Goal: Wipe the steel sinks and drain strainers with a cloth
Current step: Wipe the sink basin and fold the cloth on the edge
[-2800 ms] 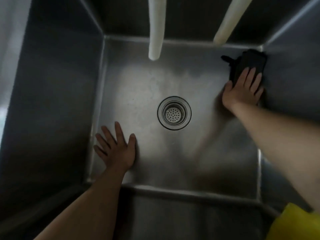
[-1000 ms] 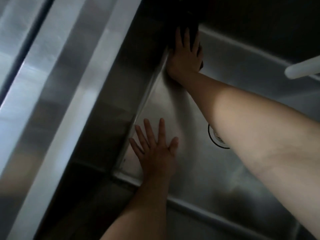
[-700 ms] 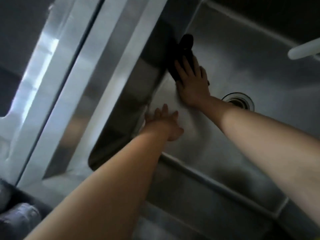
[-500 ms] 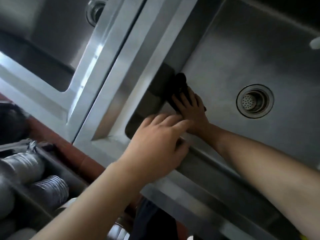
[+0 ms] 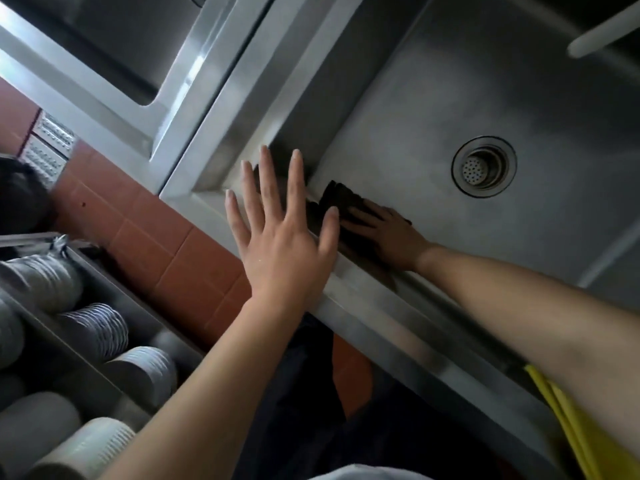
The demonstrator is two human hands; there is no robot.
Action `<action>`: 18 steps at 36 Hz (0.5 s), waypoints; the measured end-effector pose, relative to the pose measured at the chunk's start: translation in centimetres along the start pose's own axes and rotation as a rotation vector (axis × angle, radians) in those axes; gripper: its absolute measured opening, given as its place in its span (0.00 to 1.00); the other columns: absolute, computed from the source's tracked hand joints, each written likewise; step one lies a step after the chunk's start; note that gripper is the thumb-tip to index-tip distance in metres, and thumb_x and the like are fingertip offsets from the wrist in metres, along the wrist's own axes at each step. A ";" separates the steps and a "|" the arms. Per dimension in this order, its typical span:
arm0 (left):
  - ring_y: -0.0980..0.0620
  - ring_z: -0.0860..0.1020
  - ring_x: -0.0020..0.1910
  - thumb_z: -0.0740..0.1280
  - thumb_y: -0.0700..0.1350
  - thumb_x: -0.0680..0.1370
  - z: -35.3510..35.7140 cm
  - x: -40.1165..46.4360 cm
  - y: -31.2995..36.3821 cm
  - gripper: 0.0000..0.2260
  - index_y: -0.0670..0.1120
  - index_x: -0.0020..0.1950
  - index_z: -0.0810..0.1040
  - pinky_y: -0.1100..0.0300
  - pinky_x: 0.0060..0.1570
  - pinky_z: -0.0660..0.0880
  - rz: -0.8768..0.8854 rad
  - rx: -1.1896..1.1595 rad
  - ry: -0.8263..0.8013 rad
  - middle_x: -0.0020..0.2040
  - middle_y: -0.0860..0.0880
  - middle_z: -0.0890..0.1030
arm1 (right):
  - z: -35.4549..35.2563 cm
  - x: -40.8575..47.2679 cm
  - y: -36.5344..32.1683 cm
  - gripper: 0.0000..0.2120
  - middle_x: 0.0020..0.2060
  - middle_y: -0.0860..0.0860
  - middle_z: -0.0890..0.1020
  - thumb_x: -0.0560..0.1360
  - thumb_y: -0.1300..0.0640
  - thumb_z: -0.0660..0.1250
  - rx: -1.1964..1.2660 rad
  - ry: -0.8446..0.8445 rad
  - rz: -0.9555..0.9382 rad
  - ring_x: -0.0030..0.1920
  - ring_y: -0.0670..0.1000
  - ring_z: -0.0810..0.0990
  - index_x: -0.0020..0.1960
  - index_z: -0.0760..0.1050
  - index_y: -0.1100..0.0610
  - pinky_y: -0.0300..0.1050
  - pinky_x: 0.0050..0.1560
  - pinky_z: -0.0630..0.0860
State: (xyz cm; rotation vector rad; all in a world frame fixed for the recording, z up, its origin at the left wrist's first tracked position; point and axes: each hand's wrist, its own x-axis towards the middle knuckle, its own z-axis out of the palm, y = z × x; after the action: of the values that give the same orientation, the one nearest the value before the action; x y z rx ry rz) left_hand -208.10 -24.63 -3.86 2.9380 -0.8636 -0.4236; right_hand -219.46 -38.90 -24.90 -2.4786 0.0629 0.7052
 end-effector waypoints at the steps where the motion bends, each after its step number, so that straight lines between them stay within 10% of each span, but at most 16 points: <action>1: 0.49 0.36 0.80 0.55 0.63 0.81 0.1 -0.3 0.4 0.33 0.58 0.82 0.46 0.42 0.77 0.37 -0.003 0.002 -0.008 0.82 0.50 0.40 | 0.4 -1.5 0.5 0.33 0.81 0.48 0.50 0.80 0.57 0.62 -0.006 -0.032 0.027 0.81 0.58 0.45 0.80 0.53 0.43 0.56 0.77 0.52; 8: 0.51 0.37 0.80 0.52 0.62 0.79 0.5 -0.1 1.9 0.30 0.61 0.81 0.49 0.42 0.77 0.37 -0.155 -0.034 -0.050 0.82 0.51 0.40 | 2.0 -11.8 1.4 0.23 0.80 0.41 0.57 0.81 0.45 0.60 0.093 -0.146 0.280 0.80 0.50 0.51 0.76 0.63 0.39 0.52 0.72 0.55; 18: 0.48 0.42 0.81 0.48 0.64 0.77 0.2 0.1 3.2 0.30 0.56 0.76 0.66 0.39 0.77 0.39 -0.198 0.131 -0.095 0.82 0.47 0.55 | 2.2 -18.1 2.3 0.31 0.81 0.44 0.48 0.82 0.61 0.57 -0.039 -0.282 0.327 0.80 0.57 0.48 0.79 0.54 0.38 0.59 0.68 0.68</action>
State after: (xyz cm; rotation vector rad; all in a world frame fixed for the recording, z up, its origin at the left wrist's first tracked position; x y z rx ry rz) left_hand -209.77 -27.36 -3.63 3.1616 -0.6331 -0.5415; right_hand -236.52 -41.50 -18.60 -2.4043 0.3563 1.1969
